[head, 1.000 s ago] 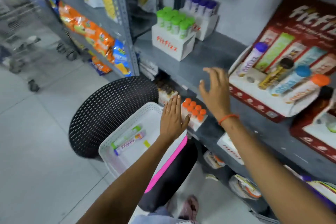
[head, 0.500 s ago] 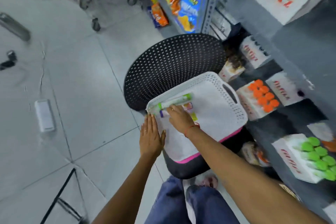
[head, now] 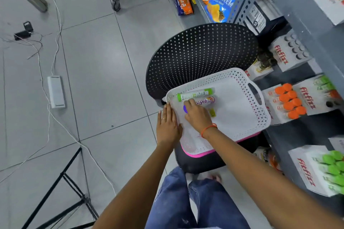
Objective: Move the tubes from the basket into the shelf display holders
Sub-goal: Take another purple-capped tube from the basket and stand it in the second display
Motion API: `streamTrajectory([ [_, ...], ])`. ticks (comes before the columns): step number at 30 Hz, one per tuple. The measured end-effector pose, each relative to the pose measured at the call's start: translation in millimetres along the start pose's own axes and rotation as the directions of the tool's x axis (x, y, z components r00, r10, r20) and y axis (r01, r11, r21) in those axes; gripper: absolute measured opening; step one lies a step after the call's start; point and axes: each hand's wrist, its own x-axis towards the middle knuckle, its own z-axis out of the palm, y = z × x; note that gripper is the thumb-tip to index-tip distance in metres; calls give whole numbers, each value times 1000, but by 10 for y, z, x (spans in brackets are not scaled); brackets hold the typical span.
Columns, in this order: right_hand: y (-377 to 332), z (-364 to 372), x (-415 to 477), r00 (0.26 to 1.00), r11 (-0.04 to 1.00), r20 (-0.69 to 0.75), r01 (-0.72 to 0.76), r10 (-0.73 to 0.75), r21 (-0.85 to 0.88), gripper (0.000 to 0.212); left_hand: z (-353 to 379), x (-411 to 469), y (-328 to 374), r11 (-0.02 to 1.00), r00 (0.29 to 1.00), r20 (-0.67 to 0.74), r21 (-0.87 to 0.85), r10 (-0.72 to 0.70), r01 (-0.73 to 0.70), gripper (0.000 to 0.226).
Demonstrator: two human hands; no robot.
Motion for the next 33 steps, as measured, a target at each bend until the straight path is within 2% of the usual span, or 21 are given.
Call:
streamTrajectory([
  [3, 151, -338, -162, 988, 985, -100, -103, 118, 139, 26, -83, 13, 104, 998, 999, 30, 59, 24, -25, 65],
  [7, 468, -774, -409, 900, 853, -152, -318, 409, 413, 30, -197, 38, 379, 993, 994, 65, 65, 92, -97, 62],
  [11, 799, -1259, -865, 864, 795, -141, -366, 484, 484, 27, -350, 114, 854, 968, 969, 12, 43, 247, -247, 62],
  [14, 978, -1724, -1277, 812, 793, -225, -397, 539, 463, 22, -541, 205, 1328, 928, 924, -106, -20, 368, -372, 62],
  [17, 1120, -2201, -1710, 774, 791, -294, -397, 561, 465, 27, -777, 272, 1879, 852, 834, -260, -68, 487, -518, 61],
  [21, 1309, -2784, -2325, 686, 780, -395, -439, 611, 445, 32, -1122, 251, 2644, 722, 711, -329, -113, 621, -683, 68],
  [25, 1436, -3225, -2903, 628, 757, -424, -511, 652, 406, 30, -1298, 50, 3286, 624, 626, -327, -126, 708, -771, 73],
  [27, 1493, -3349, -3158, 593, 739, -441, -537, 673, 406, 27, -1295, -74, 3514, 596, 603, -283, -118, 746, -794, 81],
  [31, 1580, -3494, -3573, 475, 671, -479, -592, 738, 446, 6, -1173, -241, 3810, 564, 567, -203, -76, 799, -822, 91],
  [33, 1631, -3535, -3761, 422, 654, -523, -634, 740, 413, 4, -1130, -328, 3906, 555, 554, -179, -46, 813, -830, 89],
])
